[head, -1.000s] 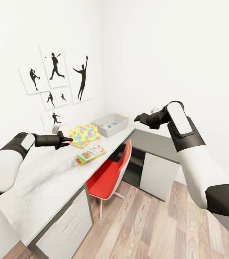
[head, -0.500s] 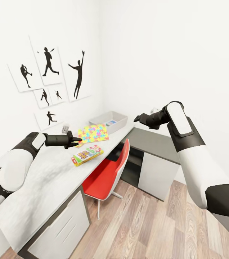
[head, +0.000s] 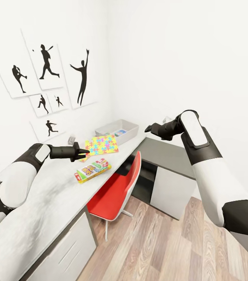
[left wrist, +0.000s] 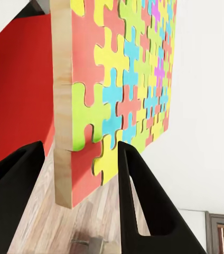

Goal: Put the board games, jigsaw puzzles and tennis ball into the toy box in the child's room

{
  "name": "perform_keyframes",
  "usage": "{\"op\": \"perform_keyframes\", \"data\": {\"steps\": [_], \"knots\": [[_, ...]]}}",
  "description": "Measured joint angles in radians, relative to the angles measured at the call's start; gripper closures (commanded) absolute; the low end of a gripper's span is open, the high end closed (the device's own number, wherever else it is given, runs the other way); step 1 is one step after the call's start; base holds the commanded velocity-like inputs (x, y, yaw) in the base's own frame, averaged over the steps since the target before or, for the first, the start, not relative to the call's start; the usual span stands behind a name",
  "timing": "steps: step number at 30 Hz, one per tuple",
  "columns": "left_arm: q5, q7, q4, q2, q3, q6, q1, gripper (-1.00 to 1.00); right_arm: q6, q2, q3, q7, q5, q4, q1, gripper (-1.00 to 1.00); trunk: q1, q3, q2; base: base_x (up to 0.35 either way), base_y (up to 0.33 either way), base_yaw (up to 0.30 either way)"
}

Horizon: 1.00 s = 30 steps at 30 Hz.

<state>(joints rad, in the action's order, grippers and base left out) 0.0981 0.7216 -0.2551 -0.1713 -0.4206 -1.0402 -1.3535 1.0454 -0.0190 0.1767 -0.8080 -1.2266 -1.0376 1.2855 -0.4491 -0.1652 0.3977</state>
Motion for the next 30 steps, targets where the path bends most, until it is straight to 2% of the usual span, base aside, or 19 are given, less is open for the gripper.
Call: {"op": "perform_keyframes", "data": {"steps": [5,9,17,30], "knots": [[0.0,0.0,0.0,0.001,0.0,0.0,0.0,1.0,-0.001,0.0,0.003,0.001,-0.001,0.001,-0.001,-1.0,0.0,-0.008,0.0,0.282,0.0,0.0],[-0.001,0.0,0.0,0.001,0.0,0.001,0.0,1.0,-0.002,0.013,0.005,0.001,-0.002,0.0,-0.001,-1.0,0.0,-0.011,0.0,0.318,-0.027,0.0],[-0.001,0.0,0.0,0.002,0.0,0.001,0.0,1.0,0.0,0.025,0.009,0.002,-0.002,-0.001,-0.001,-1.0,0.0,-0.011,0.0,0.3,-0.17,0.015],[0.001,-0.001,0.0,0.004,0.0,0.003,0.0,1.0,0.0,0.029,0.015,0.002,-0.001,-0.008,-0.002,-1.0,0.0,-0.01,0.0,0.228,-0.226,0.196]]}}
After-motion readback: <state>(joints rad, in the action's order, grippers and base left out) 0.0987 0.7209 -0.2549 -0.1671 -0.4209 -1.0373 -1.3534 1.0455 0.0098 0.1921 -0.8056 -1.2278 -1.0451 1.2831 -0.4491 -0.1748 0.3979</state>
